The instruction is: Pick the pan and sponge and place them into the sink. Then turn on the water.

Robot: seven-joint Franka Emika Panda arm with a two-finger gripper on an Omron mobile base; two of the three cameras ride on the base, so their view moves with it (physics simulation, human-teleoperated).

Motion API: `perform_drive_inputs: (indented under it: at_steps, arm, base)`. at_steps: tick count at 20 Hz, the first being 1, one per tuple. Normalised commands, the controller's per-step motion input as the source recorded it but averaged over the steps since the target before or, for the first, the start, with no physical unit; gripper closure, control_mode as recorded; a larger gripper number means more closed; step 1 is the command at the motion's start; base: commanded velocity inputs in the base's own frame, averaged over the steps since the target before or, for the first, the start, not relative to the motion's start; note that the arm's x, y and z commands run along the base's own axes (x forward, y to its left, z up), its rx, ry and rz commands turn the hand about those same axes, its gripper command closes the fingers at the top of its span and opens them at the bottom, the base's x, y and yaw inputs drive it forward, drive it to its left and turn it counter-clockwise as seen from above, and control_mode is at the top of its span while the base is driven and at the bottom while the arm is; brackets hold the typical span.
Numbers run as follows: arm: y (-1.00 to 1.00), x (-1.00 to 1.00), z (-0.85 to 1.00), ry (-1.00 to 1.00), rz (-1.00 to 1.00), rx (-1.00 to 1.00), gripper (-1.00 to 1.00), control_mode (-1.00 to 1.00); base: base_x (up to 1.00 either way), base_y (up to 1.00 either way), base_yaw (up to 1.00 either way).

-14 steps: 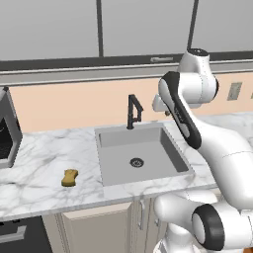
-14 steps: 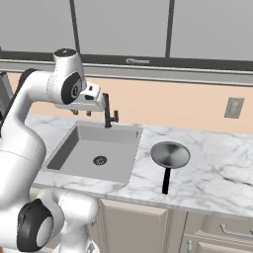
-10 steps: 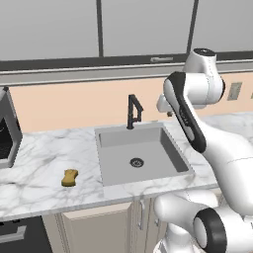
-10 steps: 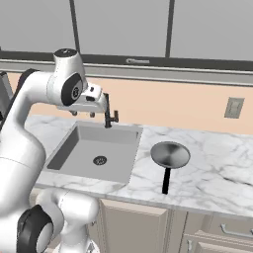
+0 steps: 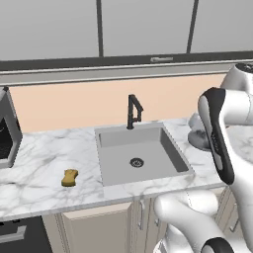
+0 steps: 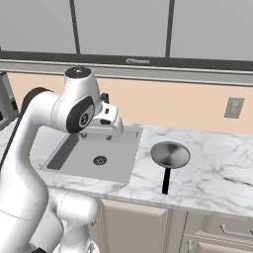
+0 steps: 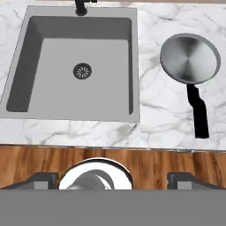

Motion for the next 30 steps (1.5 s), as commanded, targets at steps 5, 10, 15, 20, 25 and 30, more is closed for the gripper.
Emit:
perform_drive_inputs:
  at_steps: [5,10,15,20,25,30]
  arm:
    - [-0.39,-0.29,-0.38,0.14,0.0,-0.07,-1.0,-1.0]
    - [-0.27,0.01,-0.48,0.2,0.0,-0.07,-1.0,-1.0]
    - [-0.72,0.11,-0.49,0.28,-0.06,-0.03,-1.0,-1.0]
    - [-0.7,0.24,-0.51,0.28,-0.09,-0.02,-1.0,-1.0]
    - [-0.69,0.2,-0.38,0.1,0.0,0.01,-1.0,-1.0]
    - [-0.7,0.19,-0.36,0.0,0.0,0.07,-1.0,-1.0]
  base:
    - [0.0,0.0,0.0]
    - [0.0,0.0,0.0]
    - [0.0,0.0,0.0]
    - [0.0,0.0,0.0]
    - [0.0,0.0,0.0]
    - [0.0,0.0,0.0]
